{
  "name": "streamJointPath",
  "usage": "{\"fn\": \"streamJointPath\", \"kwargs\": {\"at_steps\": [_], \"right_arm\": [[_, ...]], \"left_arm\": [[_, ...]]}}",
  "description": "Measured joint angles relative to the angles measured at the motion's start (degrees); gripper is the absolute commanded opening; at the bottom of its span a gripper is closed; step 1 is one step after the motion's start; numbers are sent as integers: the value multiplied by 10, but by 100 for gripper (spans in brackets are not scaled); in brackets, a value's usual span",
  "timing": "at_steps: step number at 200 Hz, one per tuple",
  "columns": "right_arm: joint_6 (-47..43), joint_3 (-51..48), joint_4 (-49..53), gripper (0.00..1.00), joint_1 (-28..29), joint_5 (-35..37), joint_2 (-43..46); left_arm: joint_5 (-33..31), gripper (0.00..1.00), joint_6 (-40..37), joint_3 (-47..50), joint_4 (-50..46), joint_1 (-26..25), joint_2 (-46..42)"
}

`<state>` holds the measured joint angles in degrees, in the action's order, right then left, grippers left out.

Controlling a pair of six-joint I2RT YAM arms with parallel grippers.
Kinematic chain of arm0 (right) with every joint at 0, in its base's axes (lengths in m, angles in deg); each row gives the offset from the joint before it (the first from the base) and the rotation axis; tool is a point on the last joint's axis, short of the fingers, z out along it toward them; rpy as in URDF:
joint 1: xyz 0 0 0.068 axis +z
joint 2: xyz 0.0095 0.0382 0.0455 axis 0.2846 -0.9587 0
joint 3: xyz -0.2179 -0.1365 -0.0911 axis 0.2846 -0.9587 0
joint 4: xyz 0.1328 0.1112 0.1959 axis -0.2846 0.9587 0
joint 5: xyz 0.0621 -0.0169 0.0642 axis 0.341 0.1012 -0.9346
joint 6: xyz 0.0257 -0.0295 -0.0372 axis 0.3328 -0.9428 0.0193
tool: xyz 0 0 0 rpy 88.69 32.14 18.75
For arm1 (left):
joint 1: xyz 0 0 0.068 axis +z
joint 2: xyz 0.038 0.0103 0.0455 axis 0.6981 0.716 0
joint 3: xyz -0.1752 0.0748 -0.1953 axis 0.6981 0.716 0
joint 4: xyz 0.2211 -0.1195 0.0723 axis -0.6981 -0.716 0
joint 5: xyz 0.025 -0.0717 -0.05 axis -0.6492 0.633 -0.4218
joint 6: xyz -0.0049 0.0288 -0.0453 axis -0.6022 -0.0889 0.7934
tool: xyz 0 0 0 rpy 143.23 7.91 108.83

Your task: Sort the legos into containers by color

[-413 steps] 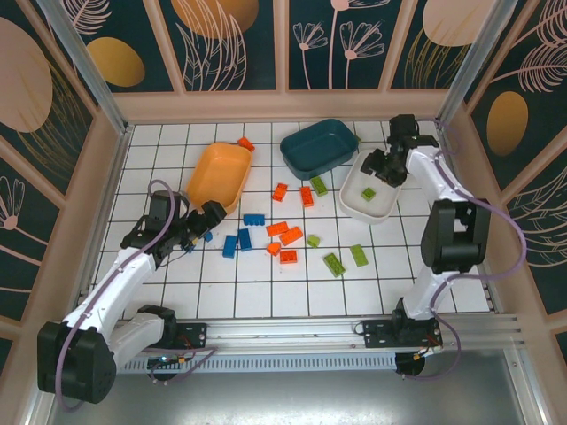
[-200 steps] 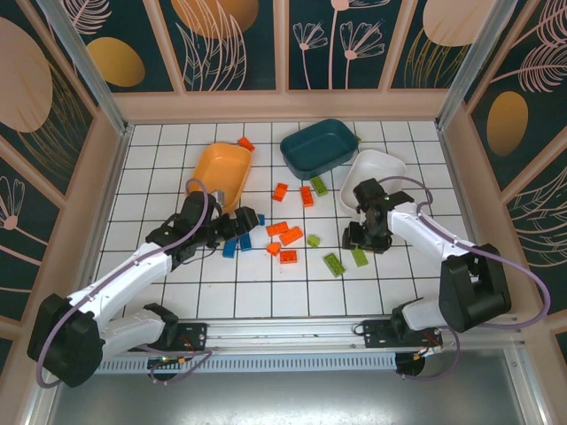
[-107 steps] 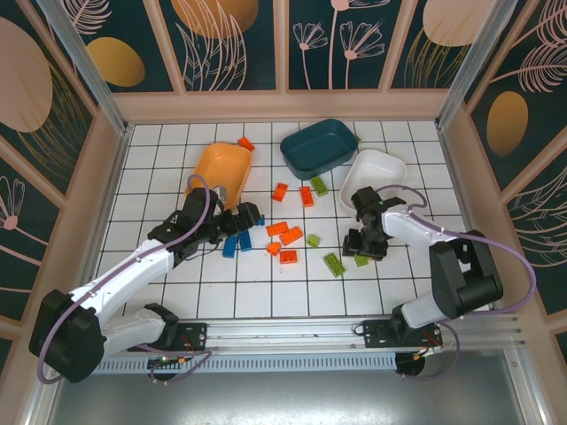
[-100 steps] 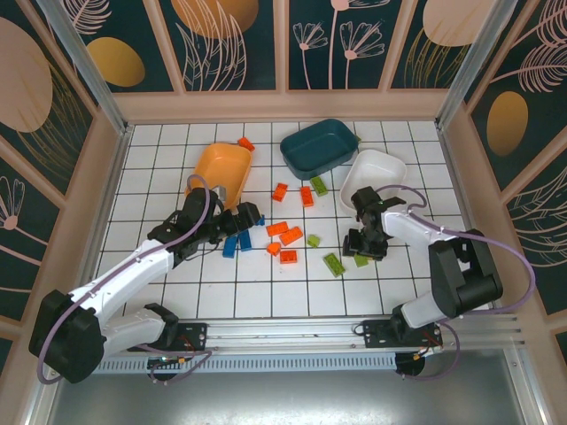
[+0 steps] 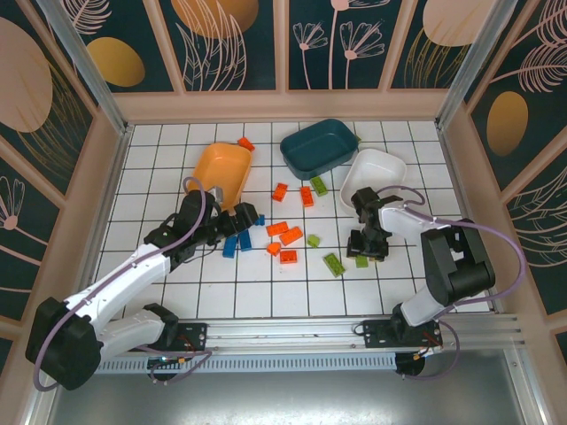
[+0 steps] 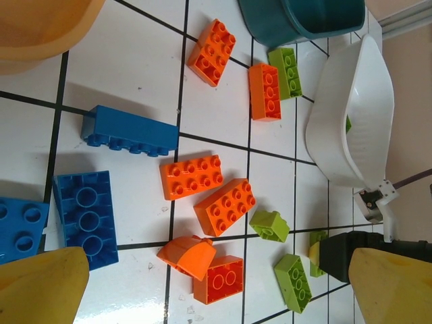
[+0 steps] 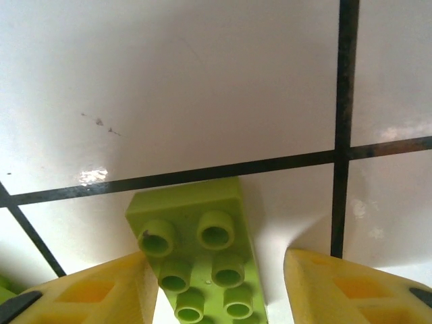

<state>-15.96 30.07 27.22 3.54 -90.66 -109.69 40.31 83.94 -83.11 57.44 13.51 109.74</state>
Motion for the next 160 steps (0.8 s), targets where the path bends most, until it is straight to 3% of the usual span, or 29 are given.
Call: {"fn": "streamJointPath", "kwargs": {"at_steps": [58, 105, 160], "right_arm": [[0, 5, 10, 31, -2, 8, -2], [2, 9, 12, 30, -2, -9, 10], [28, 91, 43, 30, -2, -74, 109]], "left_arm": [[-5, 98, 4, 9, 0, 0, -7], [-10, 98, 3, 7, 0, 0, 12], [-11, 98, -5, -29, -1, 0, 50]]}}
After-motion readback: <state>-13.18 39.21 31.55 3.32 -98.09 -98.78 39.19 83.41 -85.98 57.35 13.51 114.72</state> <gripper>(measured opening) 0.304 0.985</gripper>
